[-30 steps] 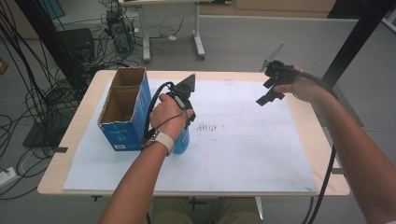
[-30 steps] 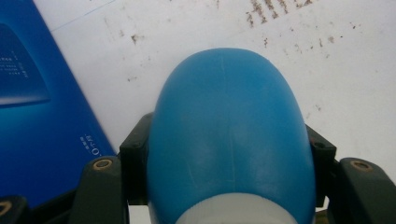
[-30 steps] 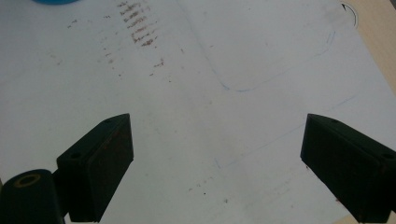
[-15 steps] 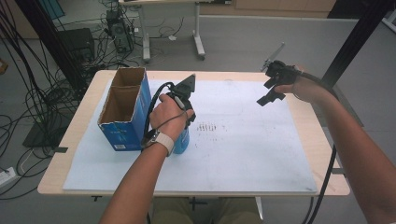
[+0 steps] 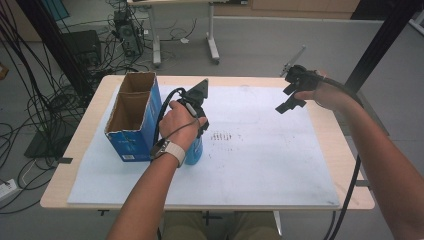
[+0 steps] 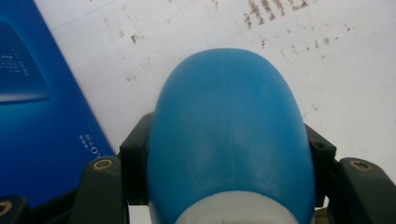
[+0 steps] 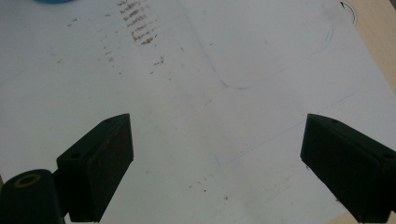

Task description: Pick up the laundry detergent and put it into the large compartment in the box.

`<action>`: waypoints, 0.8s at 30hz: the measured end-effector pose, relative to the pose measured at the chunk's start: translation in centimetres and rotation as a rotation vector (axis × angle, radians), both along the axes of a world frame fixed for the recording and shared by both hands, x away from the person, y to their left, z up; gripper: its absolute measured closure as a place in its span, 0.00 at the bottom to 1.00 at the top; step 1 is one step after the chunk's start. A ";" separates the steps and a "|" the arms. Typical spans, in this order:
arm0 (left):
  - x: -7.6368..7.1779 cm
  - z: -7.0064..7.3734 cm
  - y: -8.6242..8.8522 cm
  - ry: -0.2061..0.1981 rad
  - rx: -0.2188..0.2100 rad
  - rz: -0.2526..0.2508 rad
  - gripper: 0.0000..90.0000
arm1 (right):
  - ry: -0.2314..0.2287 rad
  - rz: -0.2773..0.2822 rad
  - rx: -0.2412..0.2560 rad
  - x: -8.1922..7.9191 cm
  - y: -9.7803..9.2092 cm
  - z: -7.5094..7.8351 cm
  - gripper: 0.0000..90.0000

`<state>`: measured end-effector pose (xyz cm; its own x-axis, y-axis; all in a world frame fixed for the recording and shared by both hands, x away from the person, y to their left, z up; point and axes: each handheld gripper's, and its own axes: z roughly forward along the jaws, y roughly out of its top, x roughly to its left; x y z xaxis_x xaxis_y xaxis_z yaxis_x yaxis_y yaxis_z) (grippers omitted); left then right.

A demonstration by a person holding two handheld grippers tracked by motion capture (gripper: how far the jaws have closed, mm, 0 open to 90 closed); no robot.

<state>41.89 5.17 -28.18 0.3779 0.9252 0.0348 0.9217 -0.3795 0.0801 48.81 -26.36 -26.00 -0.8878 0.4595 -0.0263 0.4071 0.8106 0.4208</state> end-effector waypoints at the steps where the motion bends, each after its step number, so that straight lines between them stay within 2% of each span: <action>1: -0.1 0.1 0.0 -0.002 0.000 0.000 0.43 | 0.000 0.000 0.001 0.0 0.0 0.0 0.10; 14: -0.5 0.6 -0.1 -0.005 0.003 0.001 0.43 | -0.002 -0.003 0.002 -0.3 0.0 0.2 0.10; 24: -0.9 2.1 -0.3 -0.018 0.012 0.003 0.43 | -0.006 -0.007 0.005 -0.6 -0.1 0.4 0.11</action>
<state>41.04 4.83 -26.07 0.3748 0.9256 0.0524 0.9212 -0.3782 0.0917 48.25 -26.49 -25.62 -0.8846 0.4654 -0.0294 0.4097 0.8057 0.4279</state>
